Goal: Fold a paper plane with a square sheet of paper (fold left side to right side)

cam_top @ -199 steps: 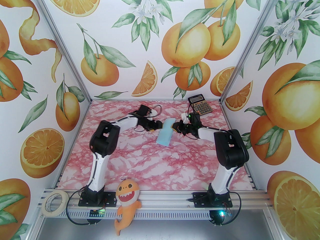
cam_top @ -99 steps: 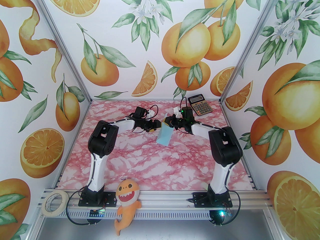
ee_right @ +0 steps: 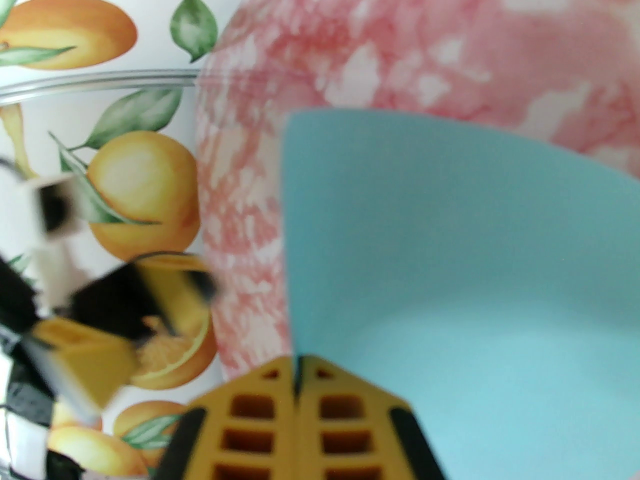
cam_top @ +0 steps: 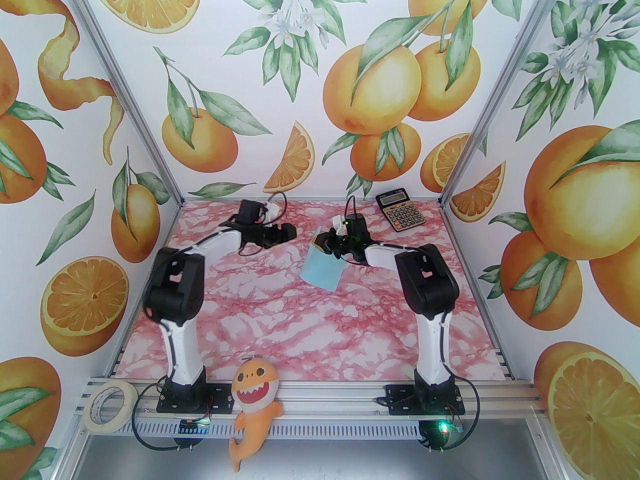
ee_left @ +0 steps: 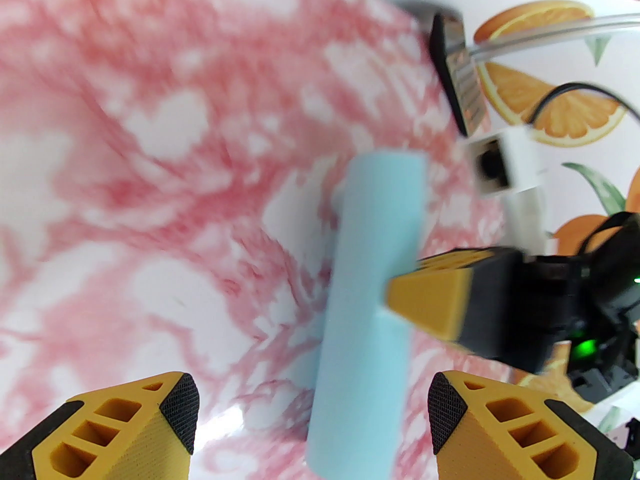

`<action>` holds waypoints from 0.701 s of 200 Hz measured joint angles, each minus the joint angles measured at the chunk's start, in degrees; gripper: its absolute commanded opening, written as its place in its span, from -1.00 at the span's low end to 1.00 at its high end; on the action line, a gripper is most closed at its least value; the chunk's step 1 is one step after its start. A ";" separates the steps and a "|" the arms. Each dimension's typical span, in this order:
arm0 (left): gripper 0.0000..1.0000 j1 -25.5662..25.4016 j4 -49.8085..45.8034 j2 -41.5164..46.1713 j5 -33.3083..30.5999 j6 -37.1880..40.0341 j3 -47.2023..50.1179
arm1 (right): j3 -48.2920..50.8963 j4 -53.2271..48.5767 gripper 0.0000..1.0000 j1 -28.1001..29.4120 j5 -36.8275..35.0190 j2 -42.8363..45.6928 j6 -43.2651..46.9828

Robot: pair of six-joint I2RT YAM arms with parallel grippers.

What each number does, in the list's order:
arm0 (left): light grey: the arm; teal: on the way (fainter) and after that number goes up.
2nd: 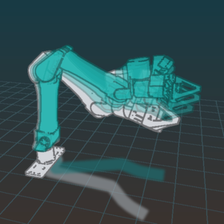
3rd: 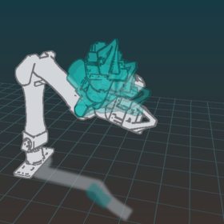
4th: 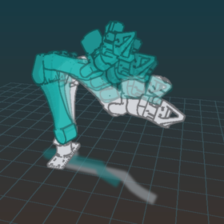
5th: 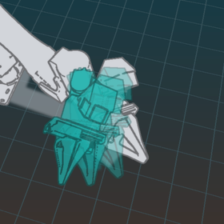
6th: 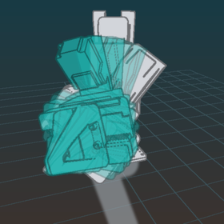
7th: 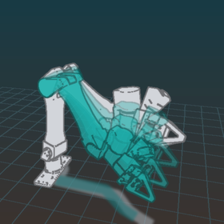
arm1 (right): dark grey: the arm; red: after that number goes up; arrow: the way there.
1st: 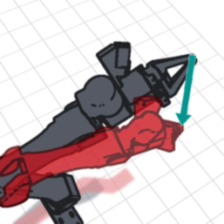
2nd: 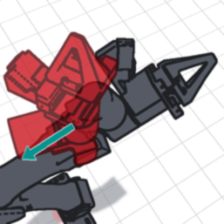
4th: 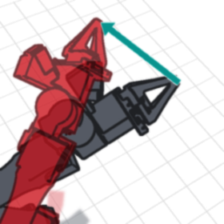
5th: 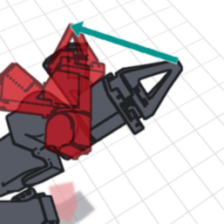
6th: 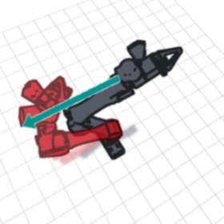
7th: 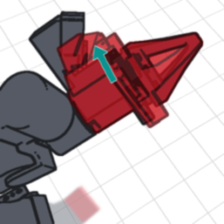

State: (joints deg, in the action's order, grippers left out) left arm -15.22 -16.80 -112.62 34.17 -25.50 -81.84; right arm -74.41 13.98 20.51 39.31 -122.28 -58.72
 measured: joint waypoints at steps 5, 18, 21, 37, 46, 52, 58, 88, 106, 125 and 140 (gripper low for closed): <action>0.59 -0.07 -0.11 0.09 0.02 0.20 0.00 | 0.00 -0.02 -1.00 -0.02 -0.13 -0.11 0.00; 0.59 -0.50 -0.50 -0.02 0.04 0.48 0.02 | 0.00 -0.02 -1.00 -0.24 -0.15 -0.11 0.04; 0.59 -0.59 -0.66 -0.04 0.07 0.52 0.02 | 0.00 0.00 -1.00 -0.33 -0.15 -0.09 0.07; 0.59 -1.46 -1.09 -0.57 0.63 0.55 0.00 | 0.59 0.02 -1.00 -1.14 -0.11 0.09 0.39; 0.59 -2.12 -1.14 -1.20 1.20 0.52 -0.13 | 1.49 -0.04 -1.00 -1.81 0.02 0.50 0.70; 0.58 -2.62 -1.27 -1.90 1.62 0.52 -0.39 | 2.08 -0.35 -1.00 -2.36 0.26 0.85 1.07; 0.59 -3.26 -1.29 -2.89 2.21 0.44 -0.81 | 2.62 -0.66 -1.00 -2.95 0.35 1.29 1.49; 0.58 -6.51 -1.14 -8.02 5.51 -0.07 -2.89 | 5.09 -2.47 -1.00 -5.84 1.77 3.85 4.35; 0.58 -8.11 -1.03 -10.12 7.50 -0.28 -3.56 | 6.78 -3.28 -1.00 -7.10 2.34 5.51 5.73; 0.55 -9.09 -1.01 -11.58 9.33 -0.59 -4.57 | 8.52 -3.85 -1.00 -7.78 2.97 6.80 6.99; 0.55 -9.49 -1.03 -12.68 10.23 -0.52 -5.84 | 9.64 -4.00 -1.00 -7.91 3.30 7.19 7.72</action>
State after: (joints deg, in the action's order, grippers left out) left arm -24.71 -17.82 -125.29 44.40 -26.02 -87.68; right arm -64.77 9.98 12.60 42.61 -115.09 -51.00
